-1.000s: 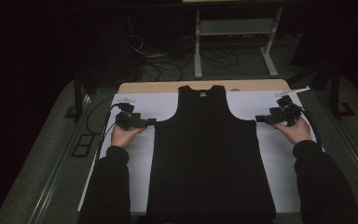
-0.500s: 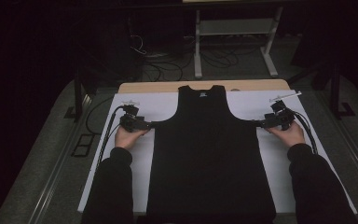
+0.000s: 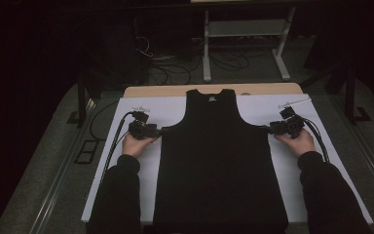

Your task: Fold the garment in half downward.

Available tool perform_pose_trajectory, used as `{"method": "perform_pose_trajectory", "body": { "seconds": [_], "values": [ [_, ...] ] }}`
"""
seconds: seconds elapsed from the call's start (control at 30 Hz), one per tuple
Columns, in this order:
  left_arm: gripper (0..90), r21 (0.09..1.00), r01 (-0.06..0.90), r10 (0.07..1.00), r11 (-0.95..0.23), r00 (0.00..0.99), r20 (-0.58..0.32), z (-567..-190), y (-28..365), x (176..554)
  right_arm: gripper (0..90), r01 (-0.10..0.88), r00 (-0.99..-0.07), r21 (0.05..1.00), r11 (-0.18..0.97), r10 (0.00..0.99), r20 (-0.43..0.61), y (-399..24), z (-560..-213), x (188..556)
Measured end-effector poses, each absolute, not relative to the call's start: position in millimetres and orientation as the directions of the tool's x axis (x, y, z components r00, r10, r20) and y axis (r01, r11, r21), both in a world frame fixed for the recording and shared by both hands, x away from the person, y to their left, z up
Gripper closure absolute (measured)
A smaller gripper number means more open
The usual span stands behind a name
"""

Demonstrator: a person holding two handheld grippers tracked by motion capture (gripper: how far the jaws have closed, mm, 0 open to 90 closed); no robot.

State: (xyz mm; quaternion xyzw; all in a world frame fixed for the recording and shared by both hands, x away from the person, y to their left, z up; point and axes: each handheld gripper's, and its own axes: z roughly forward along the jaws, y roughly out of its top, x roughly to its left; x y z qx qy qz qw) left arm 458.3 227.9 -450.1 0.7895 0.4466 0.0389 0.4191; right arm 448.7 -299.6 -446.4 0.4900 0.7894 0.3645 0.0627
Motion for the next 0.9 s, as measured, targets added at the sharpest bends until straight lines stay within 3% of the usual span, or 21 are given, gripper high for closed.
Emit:
{"method": "perform_pose_trajectory", "body": {
  "seconds": [0.1, 0.13, 0.5, 0.63, 0.9],
  "values": [
    [25.7, 0.700, 0.670, 0.741, -0.247, 0.596, -0.309, -450, 227, 459, 43.6, 0.729, -0.511, 0.632, 0.262, 0.823, 0.249, -298, -448, 449],
    [30.7, 0.705, 0.664, 0.746, -0.249, 0.596, -0.298, -449, 227, 458, 48.4, 0.735, -0.504, 0.631, 0.250, 0.823, 0.261, -297, -448, 449],
    [46.8, 0.717, 0.653, 0.757, -0.244, 0.590, -0.280, -453, 221, 460, 66.2, 0.723, -0.516, 0.636, 0.269, 0.823, 0.239, -291, -449, 449],
    [56.1, 0.708, 0.657, 0.752, -0.257, 0.597, -0.281, -452, 216, 461, 76.6, 0.736, -0.495, 0.630, 0.247, 0.831, 0.253, -292, -449, 450],
    [69.6, 0.699, 0.658, 0.754, -0.280, 0.601, -0.264, -452, 209, 463, 82.0, 0.743, -0.504, 0.619, 0.253, 0.820, 0.270, -293, -449, 450]
  ]
}}
